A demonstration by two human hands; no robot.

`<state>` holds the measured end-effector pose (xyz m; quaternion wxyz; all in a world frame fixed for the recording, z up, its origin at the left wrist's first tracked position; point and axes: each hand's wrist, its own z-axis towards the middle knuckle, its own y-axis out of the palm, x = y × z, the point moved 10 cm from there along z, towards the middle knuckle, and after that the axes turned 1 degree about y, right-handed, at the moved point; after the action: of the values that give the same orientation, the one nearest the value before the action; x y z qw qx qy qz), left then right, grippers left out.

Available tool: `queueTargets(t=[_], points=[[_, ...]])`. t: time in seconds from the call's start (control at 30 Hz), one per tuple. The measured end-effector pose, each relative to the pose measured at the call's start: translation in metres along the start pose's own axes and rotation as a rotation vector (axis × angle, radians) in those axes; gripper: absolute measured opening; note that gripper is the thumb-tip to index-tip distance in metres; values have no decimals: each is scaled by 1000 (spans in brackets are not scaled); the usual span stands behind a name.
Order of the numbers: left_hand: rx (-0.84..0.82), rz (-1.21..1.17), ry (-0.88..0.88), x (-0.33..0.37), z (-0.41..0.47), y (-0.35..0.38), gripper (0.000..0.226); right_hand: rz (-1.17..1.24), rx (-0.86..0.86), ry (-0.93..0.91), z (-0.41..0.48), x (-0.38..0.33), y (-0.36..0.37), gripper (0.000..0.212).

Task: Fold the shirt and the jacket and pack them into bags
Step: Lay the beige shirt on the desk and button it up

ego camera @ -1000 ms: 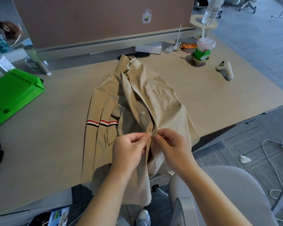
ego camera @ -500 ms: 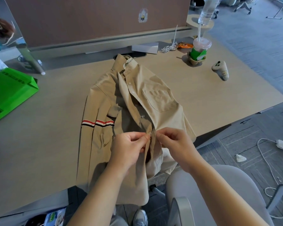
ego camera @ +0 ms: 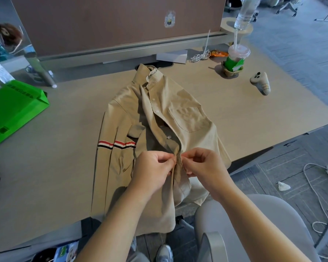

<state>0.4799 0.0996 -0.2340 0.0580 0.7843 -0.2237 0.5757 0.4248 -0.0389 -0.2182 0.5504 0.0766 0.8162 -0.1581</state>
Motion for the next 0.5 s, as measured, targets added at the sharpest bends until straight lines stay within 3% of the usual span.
queueTargets(t=[0.27,0.5], points=[[-52,-80,-64,6,-5,9,18,-423,127,-223,-3,-21,-3,15],[-34,58,-5,10,-1,8,18,-226,118,-177,-4,-12,-9,11]])
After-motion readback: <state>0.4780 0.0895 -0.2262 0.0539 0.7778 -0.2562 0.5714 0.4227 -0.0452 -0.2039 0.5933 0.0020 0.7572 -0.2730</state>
